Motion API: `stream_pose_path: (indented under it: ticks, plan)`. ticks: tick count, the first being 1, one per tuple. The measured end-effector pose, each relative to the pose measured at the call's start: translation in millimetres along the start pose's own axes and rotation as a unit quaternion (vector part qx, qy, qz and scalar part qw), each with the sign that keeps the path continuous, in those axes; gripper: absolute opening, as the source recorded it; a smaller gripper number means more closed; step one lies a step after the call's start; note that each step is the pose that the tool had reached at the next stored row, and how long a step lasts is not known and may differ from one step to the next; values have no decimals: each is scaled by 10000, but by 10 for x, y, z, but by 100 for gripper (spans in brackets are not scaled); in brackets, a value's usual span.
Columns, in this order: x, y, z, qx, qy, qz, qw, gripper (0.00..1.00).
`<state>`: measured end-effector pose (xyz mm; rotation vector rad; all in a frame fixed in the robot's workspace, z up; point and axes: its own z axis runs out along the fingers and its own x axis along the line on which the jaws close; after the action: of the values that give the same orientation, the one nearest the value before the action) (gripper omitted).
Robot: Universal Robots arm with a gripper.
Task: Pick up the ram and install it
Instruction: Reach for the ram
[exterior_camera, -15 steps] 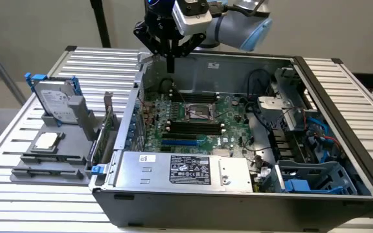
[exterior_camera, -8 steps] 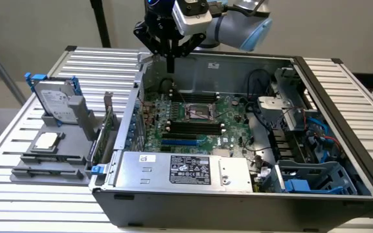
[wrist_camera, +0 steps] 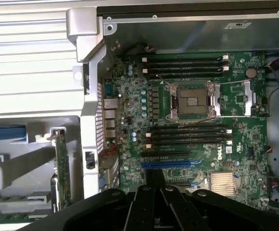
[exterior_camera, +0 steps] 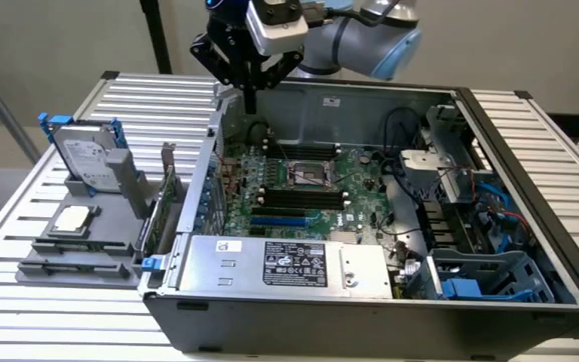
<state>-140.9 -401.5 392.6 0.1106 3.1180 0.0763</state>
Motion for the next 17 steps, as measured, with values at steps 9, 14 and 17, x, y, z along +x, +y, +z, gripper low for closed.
stream_pose_path:
  ticks: [9,14,17]
  plan:
    - [406,-64,-10,2,0,-1,10000,11]
    - [631,-92,-14,7,0,-1,10000,11]
    - [766,-108,-16,10,-1,-1,10000,11]
